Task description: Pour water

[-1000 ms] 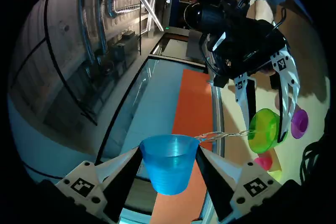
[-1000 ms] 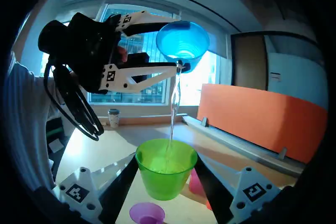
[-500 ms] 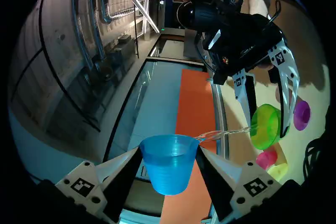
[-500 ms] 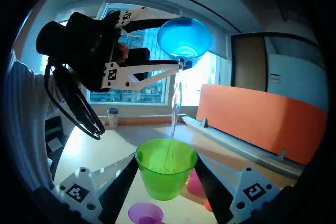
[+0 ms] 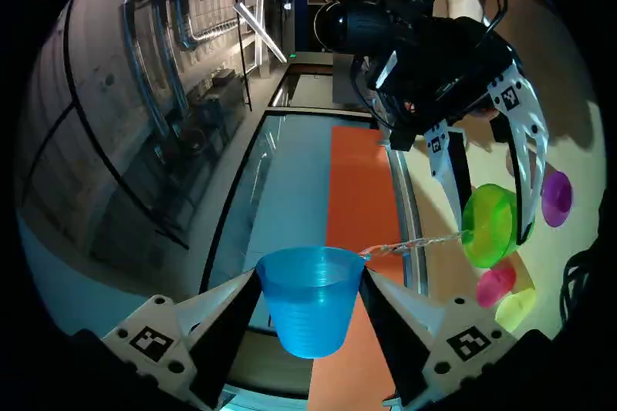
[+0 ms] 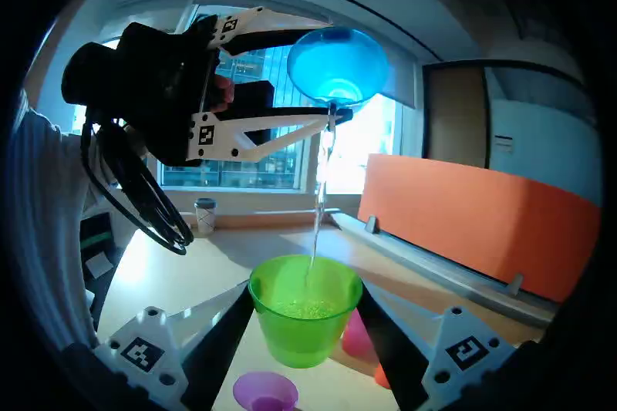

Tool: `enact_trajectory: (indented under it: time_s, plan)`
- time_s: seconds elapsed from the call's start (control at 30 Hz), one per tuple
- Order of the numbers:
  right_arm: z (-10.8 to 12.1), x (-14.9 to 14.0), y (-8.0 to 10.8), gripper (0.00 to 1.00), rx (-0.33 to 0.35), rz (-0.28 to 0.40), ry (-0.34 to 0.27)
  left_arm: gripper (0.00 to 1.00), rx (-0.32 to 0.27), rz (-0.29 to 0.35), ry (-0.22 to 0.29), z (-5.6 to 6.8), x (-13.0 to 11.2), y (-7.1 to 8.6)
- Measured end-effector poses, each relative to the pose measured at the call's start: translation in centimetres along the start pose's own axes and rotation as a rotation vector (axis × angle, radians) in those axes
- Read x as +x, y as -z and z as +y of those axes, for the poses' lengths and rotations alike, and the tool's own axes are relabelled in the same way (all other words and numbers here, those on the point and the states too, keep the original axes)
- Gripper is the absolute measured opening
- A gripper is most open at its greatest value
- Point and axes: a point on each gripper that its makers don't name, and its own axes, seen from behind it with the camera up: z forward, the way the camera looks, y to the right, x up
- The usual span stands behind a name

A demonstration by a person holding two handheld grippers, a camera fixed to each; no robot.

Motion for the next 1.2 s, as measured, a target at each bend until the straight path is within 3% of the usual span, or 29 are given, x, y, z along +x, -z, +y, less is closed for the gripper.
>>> enact_trajectory:
  time_s: [0.77,1.2]
  plan:
    - [0.1,0.3,0.1,0.91,-0.011,0.008,0.002,0.87,0.007,0.011,-0.140,-0.6,1.1,0.1]
    - [0.1,0.4,0.0,0.91,-0.013,0.013,0.000,0.87,0.005,0.014,-0.143,-0.3,1.4,0.1]
